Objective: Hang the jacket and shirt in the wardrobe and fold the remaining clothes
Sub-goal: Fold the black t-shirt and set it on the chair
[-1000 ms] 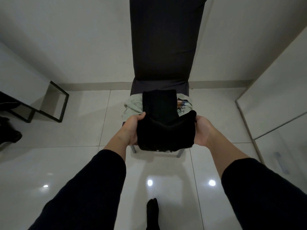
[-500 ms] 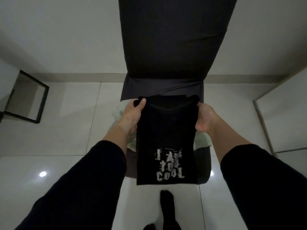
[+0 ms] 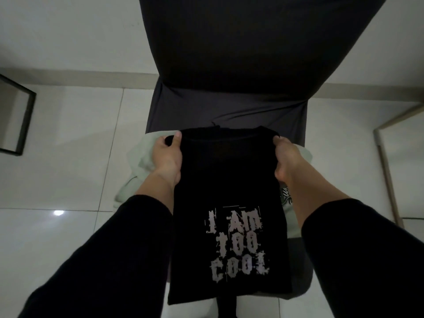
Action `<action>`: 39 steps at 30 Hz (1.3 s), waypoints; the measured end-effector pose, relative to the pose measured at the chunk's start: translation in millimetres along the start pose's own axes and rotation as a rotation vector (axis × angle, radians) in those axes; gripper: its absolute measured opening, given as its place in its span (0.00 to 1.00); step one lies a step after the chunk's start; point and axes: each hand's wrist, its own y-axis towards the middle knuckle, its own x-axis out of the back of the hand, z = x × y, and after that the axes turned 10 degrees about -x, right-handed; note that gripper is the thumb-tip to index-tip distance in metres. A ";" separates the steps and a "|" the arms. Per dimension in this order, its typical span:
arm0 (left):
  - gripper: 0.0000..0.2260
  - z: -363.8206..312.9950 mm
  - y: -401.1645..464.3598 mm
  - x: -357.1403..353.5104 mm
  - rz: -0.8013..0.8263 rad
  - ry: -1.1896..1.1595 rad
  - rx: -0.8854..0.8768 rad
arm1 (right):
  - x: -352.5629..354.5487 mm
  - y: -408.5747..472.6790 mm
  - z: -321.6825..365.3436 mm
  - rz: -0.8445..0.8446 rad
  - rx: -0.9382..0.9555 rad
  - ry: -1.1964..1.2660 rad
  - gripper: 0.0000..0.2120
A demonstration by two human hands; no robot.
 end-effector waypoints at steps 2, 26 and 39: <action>0.10 -3.5 -1.8 -1.7 -0.014 0.002 -0.012 | -2.0 1.7 -0.4 -0.010 0.033 -0.026 0.15; 0.19 -29.8 -86.5 25.6 0.132 0.227 0.056 | 17.7 -112.9 -22.2 0.209 -0.250 -0.104 0.25; 0.16 -128.6 -197.8 73.9 0.125 0.195 -0.345 | 77.6 -249.2 -8.7 0.262 -0.024 0.129 0.24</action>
